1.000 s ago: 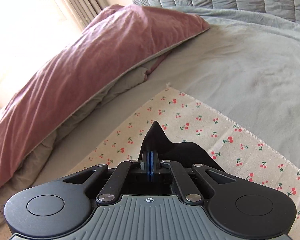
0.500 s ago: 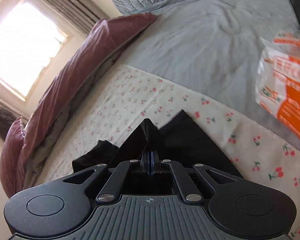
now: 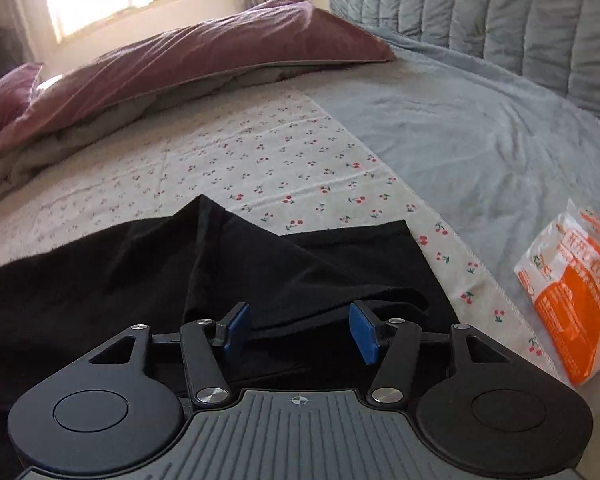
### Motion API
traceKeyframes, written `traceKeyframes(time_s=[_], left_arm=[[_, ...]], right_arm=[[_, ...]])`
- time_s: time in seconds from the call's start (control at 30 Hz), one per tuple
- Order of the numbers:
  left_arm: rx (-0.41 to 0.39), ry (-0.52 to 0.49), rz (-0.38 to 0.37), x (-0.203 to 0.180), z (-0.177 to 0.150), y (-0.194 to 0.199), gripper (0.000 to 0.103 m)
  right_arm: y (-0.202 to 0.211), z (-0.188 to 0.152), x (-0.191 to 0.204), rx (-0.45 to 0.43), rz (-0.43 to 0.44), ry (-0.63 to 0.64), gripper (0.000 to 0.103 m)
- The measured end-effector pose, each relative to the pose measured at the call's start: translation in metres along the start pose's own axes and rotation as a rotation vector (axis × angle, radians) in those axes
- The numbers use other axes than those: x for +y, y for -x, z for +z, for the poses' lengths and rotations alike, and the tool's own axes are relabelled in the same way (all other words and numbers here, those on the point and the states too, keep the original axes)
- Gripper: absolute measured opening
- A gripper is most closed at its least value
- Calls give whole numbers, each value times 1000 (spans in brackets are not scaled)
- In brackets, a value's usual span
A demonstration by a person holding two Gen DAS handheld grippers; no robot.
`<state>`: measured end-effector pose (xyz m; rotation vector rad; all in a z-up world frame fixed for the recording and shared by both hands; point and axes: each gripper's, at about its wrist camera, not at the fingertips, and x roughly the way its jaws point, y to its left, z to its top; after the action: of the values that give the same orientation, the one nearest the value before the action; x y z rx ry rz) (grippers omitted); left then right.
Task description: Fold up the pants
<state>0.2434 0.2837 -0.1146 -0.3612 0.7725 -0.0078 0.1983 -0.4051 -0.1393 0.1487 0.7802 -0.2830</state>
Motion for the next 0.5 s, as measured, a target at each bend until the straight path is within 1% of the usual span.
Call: traceKeyframes(time_s=[0.07,0.13,0.17,0.27,0.3,0.33,0.37,0.4,0.43,0.47,0.5], left_arm=[[13,61,15,8,-5,-5,70],[15,95,32,11,-6,-11,70],[17,111,40,12,-6,-14,70],[11,183,53,18,-2,-22,70],[6,205,59,19,-1,-24,70],[3,227,74,21,1,-30,70],[7,231,94,22,3,-35,68],[15,224,122,22,4,-40,47],[25,207,145,21,4,-43,26],[37,202,160,21,5,-46,0],[30,213,157,22,4,-46,0]], right_arm=[[-10,-10,30,26,-5,199,54],[-20,-18,51,38,-6,329,54],[-25,-22,59,28,-5,370,55],[-41,-16,70,18,13,369,55],[-45,-14,72,19,15,356,52],[-50,-10,74,18,13,350,47],[-52,-8,76,26,21,345,33],[-56,-4,77,48,27,338,3],[-55,2,75,62,32,315,3],[-51,11,68,42,42,282,3],[-47,22,59,20,47,241,3]])
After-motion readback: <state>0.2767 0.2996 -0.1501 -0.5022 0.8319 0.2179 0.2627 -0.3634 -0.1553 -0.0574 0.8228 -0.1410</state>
